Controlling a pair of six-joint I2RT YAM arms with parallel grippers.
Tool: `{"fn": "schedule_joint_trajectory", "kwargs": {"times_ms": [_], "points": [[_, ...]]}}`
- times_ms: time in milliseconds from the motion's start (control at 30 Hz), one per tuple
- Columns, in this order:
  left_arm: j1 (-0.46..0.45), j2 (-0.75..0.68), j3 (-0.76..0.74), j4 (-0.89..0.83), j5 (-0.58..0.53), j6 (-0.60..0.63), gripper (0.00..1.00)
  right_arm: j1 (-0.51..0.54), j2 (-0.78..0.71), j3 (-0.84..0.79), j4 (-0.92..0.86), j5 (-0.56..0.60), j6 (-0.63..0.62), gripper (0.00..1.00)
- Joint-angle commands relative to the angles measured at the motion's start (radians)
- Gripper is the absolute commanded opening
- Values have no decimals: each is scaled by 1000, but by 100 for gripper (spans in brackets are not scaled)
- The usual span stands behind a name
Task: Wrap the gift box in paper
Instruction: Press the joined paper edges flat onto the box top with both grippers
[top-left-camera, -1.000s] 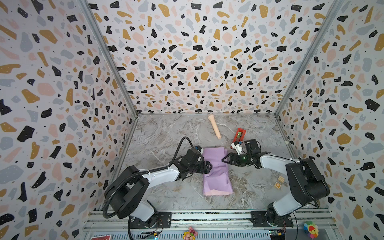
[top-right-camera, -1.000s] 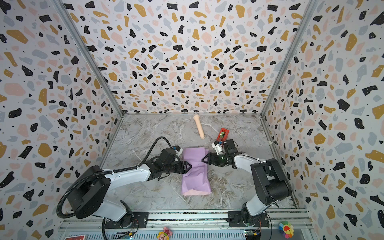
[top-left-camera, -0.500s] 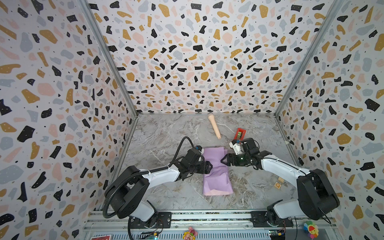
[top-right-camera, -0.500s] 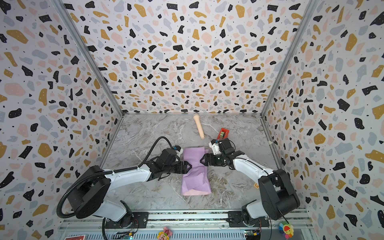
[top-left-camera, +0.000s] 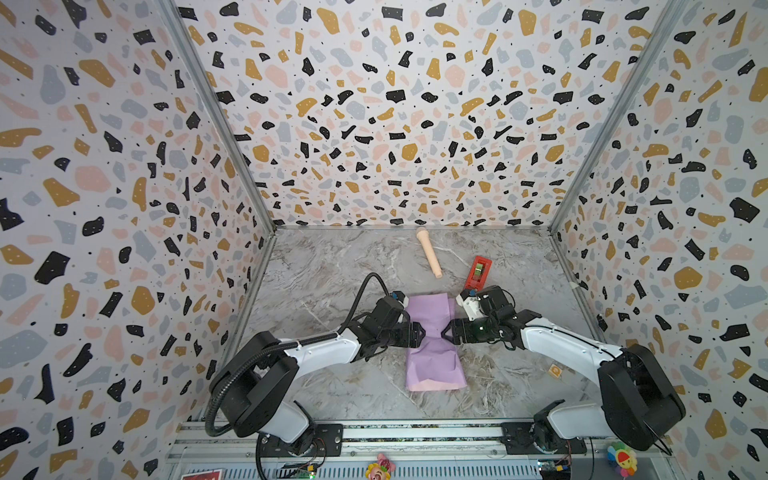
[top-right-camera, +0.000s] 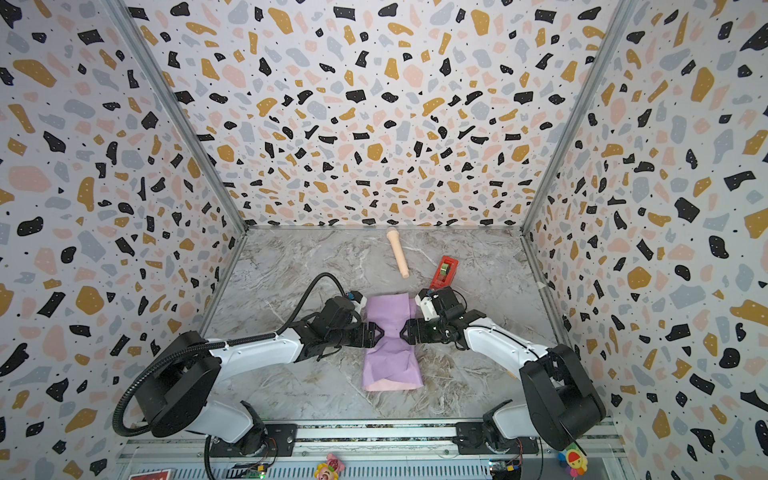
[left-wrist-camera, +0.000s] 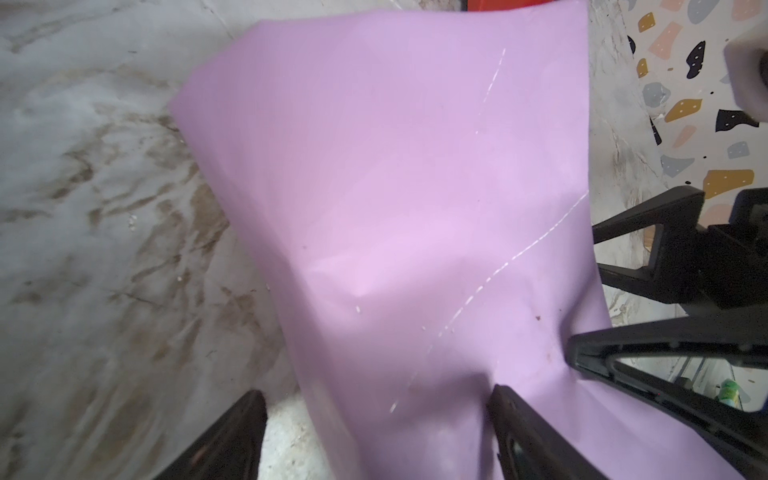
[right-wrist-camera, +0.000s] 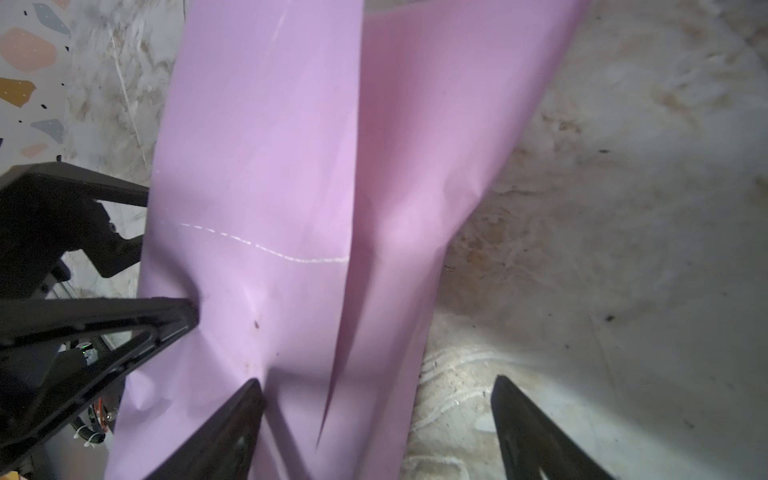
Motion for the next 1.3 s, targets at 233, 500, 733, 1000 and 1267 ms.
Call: {"fn": "schedule_joint_trajectory", "kwargs": {"times_ms": [233, 500, 733, 1000, 1267], "points": [[-12, -30, 16, -64, -20, -30, 85, -1, -14, -67, -29, 14, -61, 84], [15, -108, -14, 14, 81, -104, 86, -1, -12, -92, -6, 6, -49, 83], [14, -82, 30, -53, 93, -71, 78, -1, -18, -71, -16, 4, -51, 83], [-6, -41, 73, -204, 18, 21, 76, 0, -16, -25, -30, 4, -55, 82], [-28, 14, 53, -212, 29, 52, 80, -2, -1, 39, -64, -13, -61, 83]]}}
